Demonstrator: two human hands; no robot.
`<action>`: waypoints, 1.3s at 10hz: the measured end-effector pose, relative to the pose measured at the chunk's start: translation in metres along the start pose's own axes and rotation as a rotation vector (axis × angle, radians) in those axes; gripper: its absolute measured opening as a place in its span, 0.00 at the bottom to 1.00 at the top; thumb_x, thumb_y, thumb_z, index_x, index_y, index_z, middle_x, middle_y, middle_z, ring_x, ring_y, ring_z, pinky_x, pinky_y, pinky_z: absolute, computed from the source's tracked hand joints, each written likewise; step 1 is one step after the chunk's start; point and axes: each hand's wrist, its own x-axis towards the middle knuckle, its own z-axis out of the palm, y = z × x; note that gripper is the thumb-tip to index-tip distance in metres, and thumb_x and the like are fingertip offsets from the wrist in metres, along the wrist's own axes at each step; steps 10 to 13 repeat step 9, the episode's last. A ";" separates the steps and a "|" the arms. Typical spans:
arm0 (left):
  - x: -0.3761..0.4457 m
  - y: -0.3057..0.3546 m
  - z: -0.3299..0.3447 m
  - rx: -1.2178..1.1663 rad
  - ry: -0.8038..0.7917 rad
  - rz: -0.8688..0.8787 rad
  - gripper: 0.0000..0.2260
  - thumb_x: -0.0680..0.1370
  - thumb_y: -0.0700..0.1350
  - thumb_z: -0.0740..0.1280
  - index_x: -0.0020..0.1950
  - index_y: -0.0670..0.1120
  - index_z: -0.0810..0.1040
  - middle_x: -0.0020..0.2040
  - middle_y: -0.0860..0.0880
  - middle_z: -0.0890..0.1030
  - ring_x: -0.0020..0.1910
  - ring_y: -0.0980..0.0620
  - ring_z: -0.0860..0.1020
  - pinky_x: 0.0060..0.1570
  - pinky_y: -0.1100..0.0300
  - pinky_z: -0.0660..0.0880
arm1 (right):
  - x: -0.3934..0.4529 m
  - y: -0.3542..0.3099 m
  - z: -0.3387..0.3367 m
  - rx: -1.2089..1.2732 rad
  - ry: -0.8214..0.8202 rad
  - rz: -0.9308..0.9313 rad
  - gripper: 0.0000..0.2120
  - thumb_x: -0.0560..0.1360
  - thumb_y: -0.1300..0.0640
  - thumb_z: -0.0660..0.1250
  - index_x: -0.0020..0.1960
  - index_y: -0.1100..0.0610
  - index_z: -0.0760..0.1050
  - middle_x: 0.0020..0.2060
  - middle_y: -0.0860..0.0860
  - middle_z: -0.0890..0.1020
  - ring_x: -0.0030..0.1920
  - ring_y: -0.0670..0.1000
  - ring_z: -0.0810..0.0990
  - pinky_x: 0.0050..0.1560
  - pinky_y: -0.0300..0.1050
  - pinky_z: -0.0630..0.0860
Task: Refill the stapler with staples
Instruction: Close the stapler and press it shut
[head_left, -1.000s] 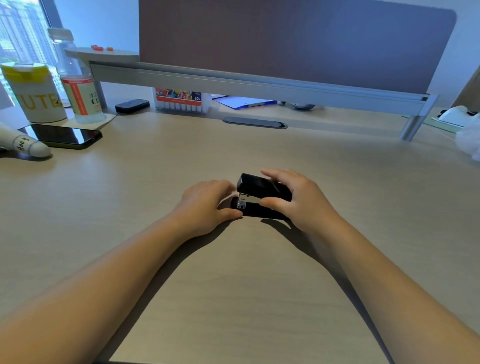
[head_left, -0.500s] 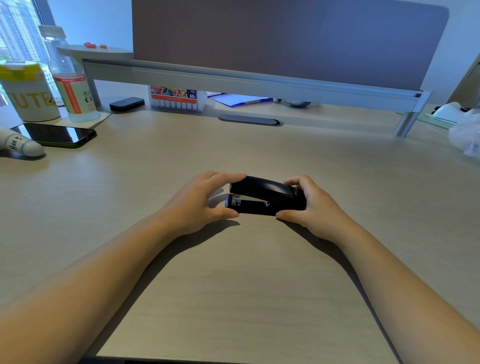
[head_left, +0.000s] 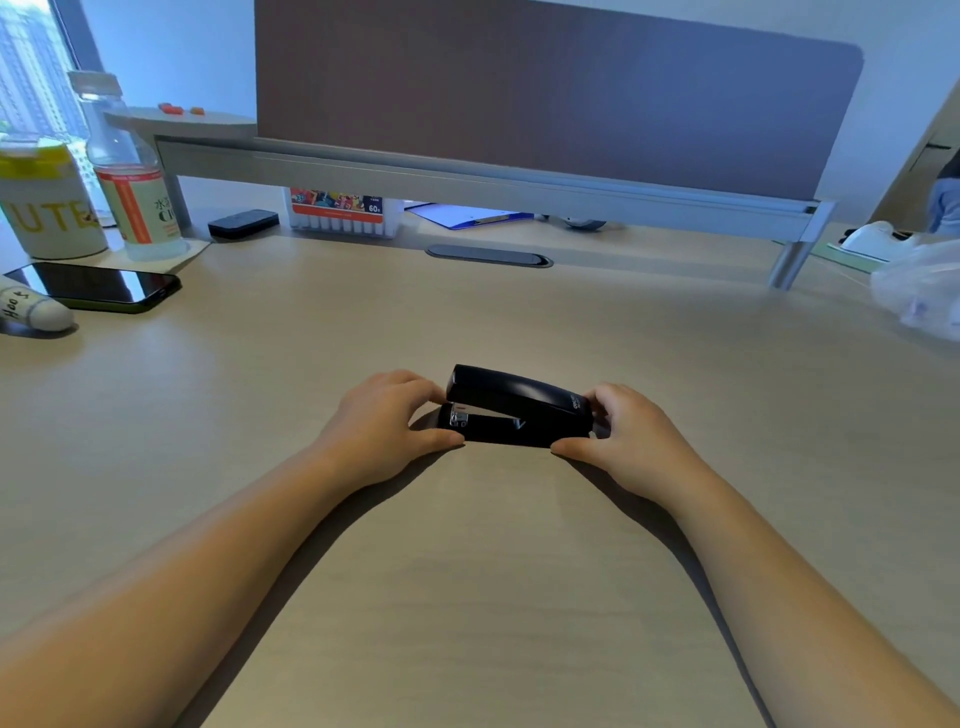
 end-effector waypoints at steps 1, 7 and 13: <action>0.009 -0.003 0.000 0.001 0.010 -0.013 0.19 0.71 0.54 0.66 0.59 0.50 0.73 0.61 0.48 0.75 0.62 0.48 0.70 0.60 0.51 0.68 | 0.013 0.001 0.000 -0.037 -0.004 0.004 0.15 0.66 0.49 0.70 0.45 0.56 0.70 0.42 0.52 0.72 0.47 0.55 0.71 0.44 0.49 0.69; 0.206 -0.047 0.017 0.008 0.073 -0.172 0.17 0.74 0.51 0.62 0.62 0.48 0.71 0.60 0.41 0.77 0.58 0.42 0.73 0.54 0.51 0.70 | 0.211 0.034 0.023 -0.051 0.194 0.118 0.19 0.70 0.49 0.65 0.55 0.60 0.73 0.53 0.61 0.80 0.54 0.62 0.75 0.52 0.55 0.74; 0.216 -0.050 0.019 0.044 0.101 -0.189 0.21 0.75 0.52 0.61 0.66 0.46 0.65 0.64 0.40 0.74 0.62 0.40 0.71 0.60 0.47 0.69 | 0.221 0.037 0.027 -0.065 0.202 0.114 0.17 0.72 0.50 0.62 0.53 0.62 0.73 0.52 0.61 0.79 0.51 0.61 0.75 0.45 0.49 0.71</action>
